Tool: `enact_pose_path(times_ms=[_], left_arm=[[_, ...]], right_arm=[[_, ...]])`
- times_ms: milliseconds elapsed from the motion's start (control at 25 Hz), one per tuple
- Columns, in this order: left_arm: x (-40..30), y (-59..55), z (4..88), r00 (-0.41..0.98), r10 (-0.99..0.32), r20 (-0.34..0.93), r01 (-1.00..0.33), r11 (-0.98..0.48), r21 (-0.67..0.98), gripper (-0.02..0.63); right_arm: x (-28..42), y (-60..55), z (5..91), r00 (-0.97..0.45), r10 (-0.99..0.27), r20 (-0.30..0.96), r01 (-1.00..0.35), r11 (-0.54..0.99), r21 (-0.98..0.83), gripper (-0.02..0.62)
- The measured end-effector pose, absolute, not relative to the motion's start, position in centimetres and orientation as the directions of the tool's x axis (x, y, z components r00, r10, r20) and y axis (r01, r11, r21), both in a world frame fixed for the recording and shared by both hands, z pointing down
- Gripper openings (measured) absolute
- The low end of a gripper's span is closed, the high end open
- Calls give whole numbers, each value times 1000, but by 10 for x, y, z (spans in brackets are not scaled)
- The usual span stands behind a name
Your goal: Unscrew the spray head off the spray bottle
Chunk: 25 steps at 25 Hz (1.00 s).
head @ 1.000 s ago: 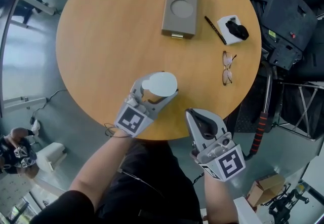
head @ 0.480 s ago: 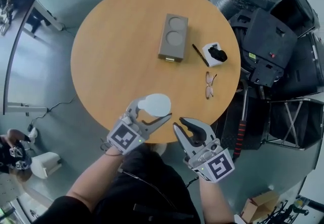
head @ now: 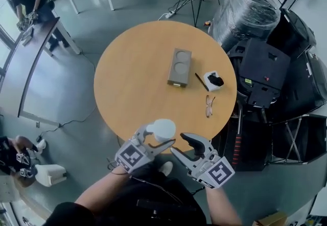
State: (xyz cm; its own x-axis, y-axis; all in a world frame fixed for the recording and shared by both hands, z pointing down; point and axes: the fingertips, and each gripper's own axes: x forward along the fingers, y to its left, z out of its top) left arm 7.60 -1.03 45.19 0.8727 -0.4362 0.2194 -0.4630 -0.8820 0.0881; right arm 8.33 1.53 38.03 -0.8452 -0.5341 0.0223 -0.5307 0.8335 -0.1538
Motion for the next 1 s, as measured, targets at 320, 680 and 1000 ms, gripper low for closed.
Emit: enact_pose_path(times_ms=[320, 680, 1000], left_arm=[[77, 38, 421, 872, -426, 241, -456, -886, 82, 305], [66, 53, 408, 898, -336, 283, -367, -928, 62, 305], [44, 55, 396, 949, -212, 233, -221, -975, 16, 304]], right_arm=[[52, 42, 336, -894, -447, -18, -437, 883, -172, 313], [8, 38, 305, -915, -404, -19, -398, 908, -128, 299], [-28, 46, 291, -952, -308, 2, -307, 949, -68, 213]])
